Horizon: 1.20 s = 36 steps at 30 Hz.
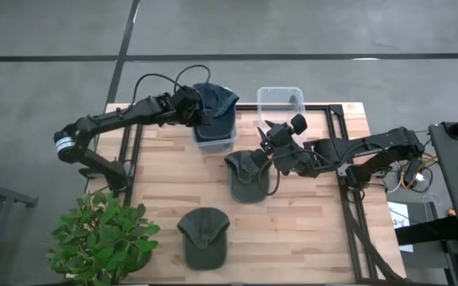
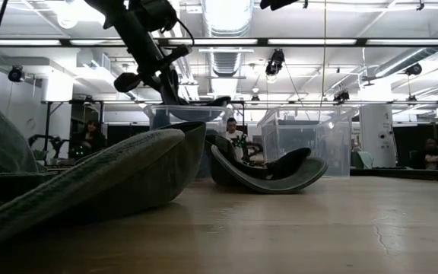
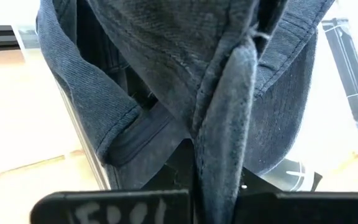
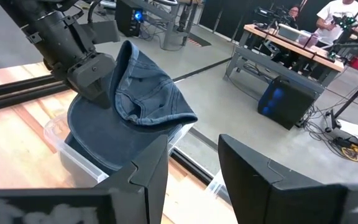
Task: Pick & Place hat
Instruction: Put the blue cap into the left transparent bin
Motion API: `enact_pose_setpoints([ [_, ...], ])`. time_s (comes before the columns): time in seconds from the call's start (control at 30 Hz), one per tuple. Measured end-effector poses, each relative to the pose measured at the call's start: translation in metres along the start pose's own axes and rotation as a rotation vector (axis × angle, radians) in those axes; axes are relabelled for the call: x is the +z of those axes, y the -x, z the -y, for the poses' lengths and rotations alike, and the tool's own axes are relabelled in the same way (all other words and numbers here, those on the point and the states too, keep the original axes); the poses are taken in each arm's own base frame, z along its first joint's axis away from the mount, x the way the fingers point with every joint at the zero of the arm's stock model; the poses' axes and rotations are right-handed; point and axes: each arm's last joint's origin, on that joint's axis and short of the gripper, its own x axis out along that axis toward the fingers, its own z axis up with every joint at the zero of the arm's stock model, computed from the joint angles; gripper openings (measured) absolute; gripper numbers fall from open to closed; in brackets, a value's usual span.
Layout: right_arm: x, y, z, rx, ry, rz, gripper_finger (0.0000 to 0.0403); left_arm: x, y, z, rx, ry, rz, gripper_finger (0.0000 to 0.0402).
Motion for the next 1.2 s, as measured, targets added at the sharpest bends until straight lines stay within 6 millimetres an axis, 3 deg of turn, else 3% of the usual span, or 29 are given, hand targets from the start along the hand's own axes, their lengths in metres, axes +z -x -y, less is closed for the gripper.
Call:
enact_pose_setpoints([
  [0.6, 0.0, 0.0, 0.0, 0.0, -0.008, 0.001, 0.0134, -0.001, -0.001, -0.001, 0.013, 0.023, 0.008, 0.0017],
  [1.0, 0.0, 0.0, 0.0, 0.0, -0.008, 0.001, 0.0134, -0.001, -0.001, -0.001, -0.004, 0.013, -0.008, 0.0126],
  [1.2, 0.0, 0.0, 0.0, 0.0, -0.008, 0.001, 0.0134, 0.0, 0.009, 0.0, -0.016, -0.039, -0.048, 0.0142],
])
